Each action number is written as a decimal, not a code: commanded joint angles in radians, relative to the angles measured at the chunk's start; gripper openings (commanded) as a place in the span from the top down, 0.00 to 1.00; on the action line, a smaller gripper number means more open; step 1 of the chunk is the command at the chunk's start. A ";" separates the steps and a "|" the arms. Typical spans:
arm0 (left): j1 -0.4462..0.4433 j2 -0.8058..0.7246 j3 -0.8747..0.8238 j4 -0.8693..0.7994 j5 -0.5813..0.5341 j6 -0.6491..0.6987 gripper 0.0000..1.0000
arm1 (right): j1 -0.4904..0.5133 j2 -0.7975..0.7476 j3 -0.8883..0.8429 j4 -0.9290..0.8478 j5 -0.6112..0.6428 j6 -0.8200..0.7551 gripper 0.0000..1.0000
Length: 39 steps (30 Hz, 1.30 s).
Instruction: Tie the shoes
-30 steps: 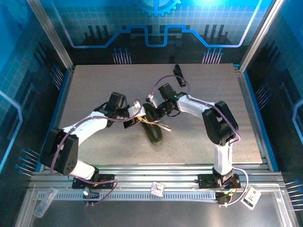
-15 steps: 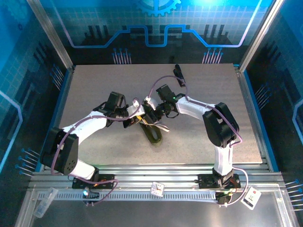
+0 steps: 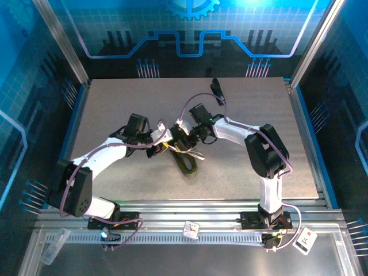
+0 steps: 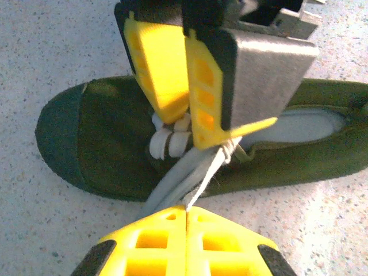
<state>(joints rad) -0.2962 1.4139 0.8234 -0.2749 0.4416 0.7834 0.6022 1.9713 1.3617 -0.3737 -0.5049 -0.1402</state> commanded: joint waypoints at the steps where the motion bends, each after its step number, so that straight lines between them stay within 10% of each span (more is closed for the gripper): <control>1: 0.011 -0.065 -0.028 -0.066 -0.018 -0.024 1.00 | -0.011 0.014 -0.016 -0.033 0.013 -0.030 0.64; 20: 0.011 -0.201 -0.092 -0.362 -0.318 -0.153 1.00 | -0.043 0.002 -0.029 -0.056 0.008 -0.041 0.65; 23: 0.011 -0.199 -0.095 -0.354 -0.302 -0.159 1.00 | -0.048 -0.016 -0.026 -0.054 -0.009 -0.031 0.62; 28: 0.011 -0.224 -0.072 -0.303 -0.239 -0.160 0.66 | -0.079 -0.099 -0.020 -0.045 -0.072 0.003 0.49; 39: -0.005 -0.295 -0.070 -0.100 -0.019 -0.083 0.58 | -0.144 -0.179 -0.080 -0.150 -0.062 -0.105 0.48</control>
<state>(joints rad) -0.2920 1.1160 0.7441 -0.4679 0.3149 0.6617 0.4576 1.7840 1.3186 -0.4431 -0.5644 -0.1875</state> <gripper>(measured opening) 0.417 0.525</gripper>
